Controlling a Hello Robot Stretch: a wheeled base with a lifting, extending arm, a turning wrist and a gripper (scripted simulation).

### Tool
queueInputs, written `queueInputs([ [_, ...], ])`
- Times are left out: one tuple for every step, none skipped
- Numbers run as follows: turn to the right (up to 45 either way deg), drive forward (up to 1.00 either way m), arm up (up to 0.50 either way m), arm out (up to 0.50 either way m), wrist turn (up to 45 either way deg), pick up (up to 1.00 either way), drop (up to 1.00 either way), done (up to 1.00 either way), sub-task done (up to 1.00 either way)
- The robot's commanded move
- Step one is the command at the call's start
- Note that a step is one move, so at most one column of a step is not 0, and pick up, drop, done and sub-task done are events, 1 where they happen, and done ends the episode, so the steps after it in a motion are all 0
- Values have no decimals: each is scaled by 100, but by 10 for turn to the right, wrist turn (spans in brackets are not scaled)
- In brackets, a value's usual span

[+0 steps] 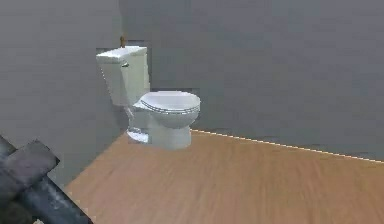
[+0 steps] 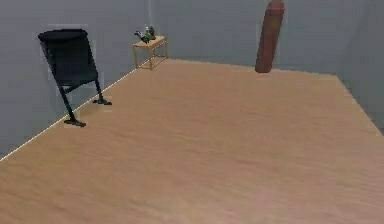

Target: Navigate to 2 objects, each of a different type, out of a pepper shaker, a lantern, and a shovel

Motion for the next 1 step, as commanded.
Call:
queueInputs([
  [450, 0, 0, 0, 0, 0, 0, 0, 0],
])
